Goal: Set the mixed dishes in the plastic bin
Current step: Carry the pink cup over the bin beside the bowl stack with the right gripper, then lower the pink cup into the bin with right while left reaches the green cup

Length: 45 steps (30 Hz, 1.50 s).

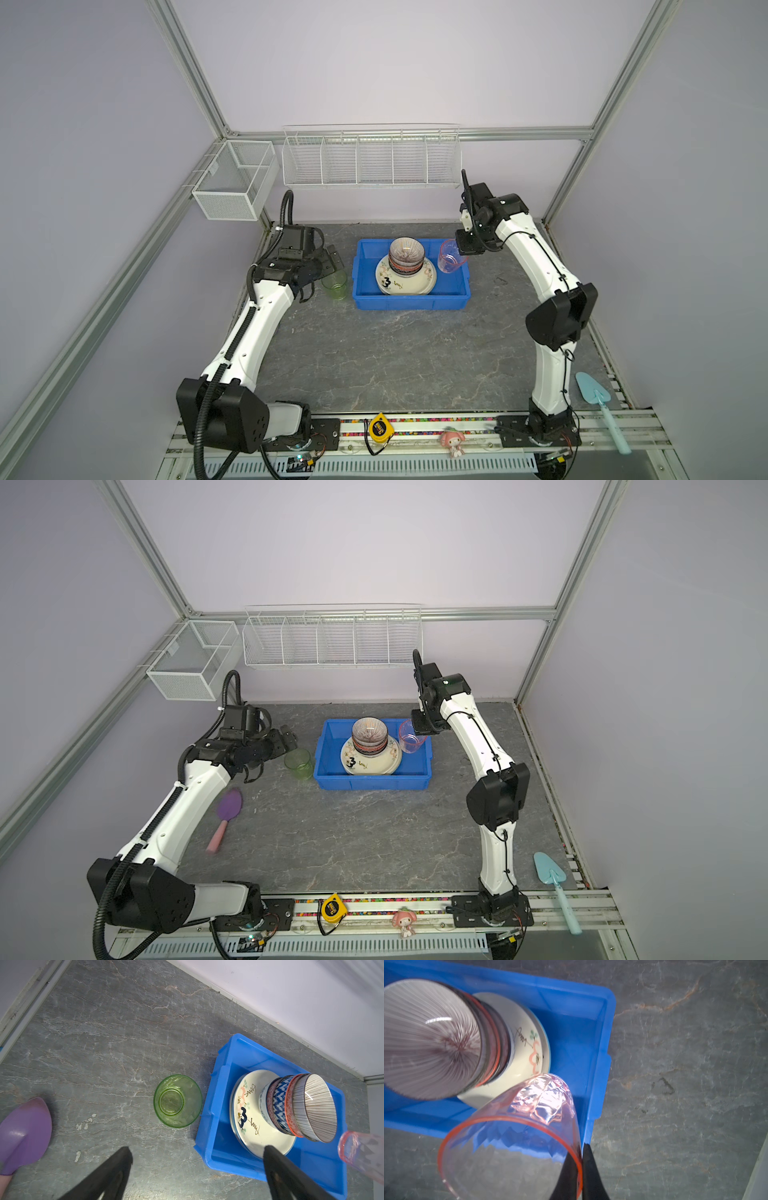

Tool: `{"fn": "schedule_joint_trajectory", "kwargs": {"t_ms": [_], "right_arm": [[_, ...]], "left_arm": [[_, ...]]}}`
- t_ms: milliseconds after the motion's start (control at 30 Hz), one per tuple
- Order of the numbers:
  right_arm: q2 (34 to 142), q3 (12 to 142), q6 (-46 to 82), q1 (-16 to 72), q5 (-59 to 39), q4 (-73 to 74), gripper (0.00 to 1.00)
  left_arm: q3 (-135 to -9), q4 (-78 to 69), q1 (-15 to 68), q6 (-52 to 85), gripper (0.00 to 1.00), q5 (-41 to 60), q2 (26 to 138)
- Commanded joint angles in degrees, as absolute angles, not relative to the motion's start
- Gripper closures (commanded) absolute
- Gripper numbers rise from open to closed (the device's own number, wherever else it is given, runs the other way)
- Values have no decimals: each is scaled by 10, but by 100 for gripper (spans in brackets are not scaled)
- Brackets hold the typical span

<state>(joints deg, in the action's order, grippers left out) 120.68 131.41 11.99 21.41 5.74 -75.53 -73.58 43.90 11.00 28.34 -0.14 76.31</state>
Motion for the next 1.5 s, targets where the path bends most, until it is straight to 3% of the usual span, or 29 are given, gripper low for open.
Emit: {"fn": "schedule_joint_trajectory", "kwargs": {"t_ms": [0,300,1167,1467], "right_arm": [[1259,1392,117,210,73,-759,93],[1365,1445,147,198,69,-714,93],[1420,1425,159,200,114,-661,93],[1426,1422,156,201,129,-661,87]], "left_arm": [[-723,460,100,269,2,-9,746],[-720,475,90,266,2,-15,737],[-732,484,86,262,2,-6,755],[-727,484,84,265,1,-9,768]]}}
